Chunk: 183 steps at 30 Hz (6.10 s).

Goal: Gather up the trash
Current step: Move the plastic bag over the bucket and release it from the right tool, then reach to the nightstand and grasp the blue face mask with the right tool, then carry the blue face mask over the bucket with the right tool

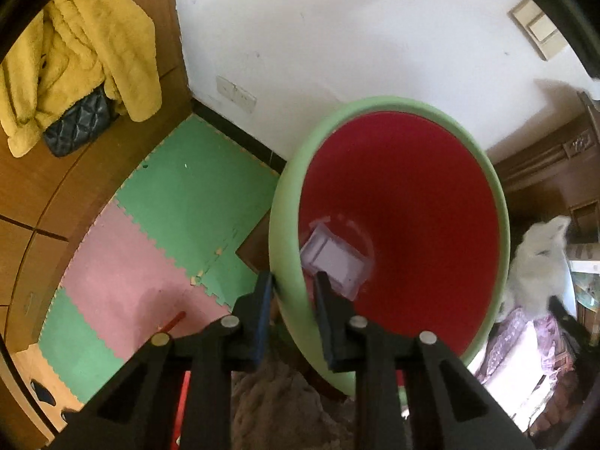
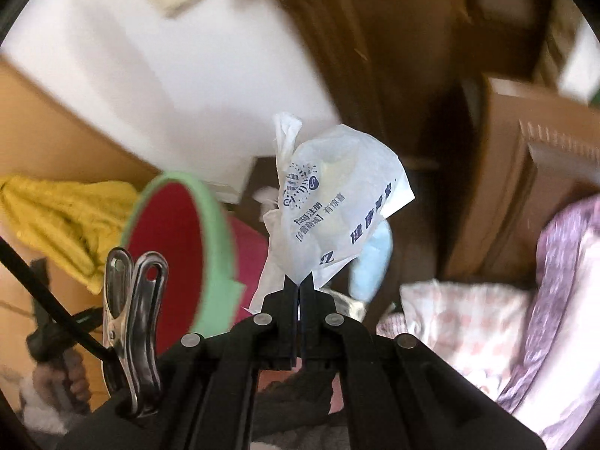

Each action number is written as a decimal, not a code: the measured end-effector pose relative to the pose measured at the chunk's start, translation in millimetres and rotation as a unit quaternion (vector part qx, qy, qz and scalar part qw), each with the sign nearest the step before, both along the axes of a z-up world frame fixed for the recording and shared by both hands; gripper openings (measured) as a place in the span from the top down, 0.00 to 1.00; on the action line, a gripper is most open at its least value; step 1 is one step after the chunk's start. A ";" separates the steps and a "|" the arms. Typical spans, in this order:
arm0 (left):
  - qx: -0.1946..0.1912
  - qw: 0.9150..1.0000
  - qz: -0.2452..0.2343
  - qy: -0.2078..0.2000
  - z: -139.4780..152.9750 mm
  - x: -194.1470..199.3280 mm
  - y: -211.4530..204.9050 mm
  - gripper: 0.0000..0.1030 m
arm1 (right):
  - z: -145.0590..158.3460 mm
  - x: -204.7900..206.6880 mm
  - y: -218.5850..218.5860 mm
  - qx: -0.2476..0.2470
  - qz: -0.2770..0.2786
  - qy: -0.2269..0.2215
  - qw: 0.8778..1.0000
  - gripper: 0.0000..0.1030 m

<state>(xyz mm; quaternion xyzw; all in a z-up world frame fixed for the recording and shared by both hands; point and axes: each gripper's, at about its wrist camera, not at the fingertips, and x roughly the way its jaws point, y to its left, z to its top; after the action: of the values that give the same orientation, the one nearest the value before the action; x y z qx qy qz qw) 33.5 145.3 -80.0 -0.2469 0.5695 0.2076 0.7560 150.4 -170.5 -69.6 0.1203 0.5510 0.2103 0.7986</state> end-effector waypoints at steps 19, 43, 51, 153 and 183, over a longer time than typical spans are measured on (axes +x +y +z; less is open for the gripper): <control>0.006 0.999 0.004 -0.031 -0.9 5.1 12.1 0.81 | 112.8 -16.9 80.1 0.082 0.134 -0.102 0.982 0.99; 0.009 0.999 -0.016 -0.034 0.7 9.2 9.3 0.81 | 25.2 1.3 136.5 0.033 0.167 0.016 0.985 0.79; 0.008 0.999 -0.012 -0.033 1.5 11.1 12.9 0.82 | 30.5 3.6 116.9 0.028 0.131 0.002 0.991 0.79; 0.006 1.000 0.008 0.015 -6.2 19.0 13.0 0.82 | -108.1 23.9 -2.8 -0.017 -0.079 0.134 0.988 0.98; 0.004 0.999 0.006 0.040 -2.2 8.6 -1.4 0.80 | 45.6 -9.5 73.3 0.054 0.155 -0.030 0.986 0.97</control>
<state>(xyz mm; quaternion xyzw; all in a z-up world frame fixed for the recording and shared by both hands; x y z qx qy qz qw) 42.1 143.9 -82.2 -0.2390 0.5972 0.2245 0.7320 140.9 -97.2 -24.0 0.0698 0.5263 0.3643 0.7651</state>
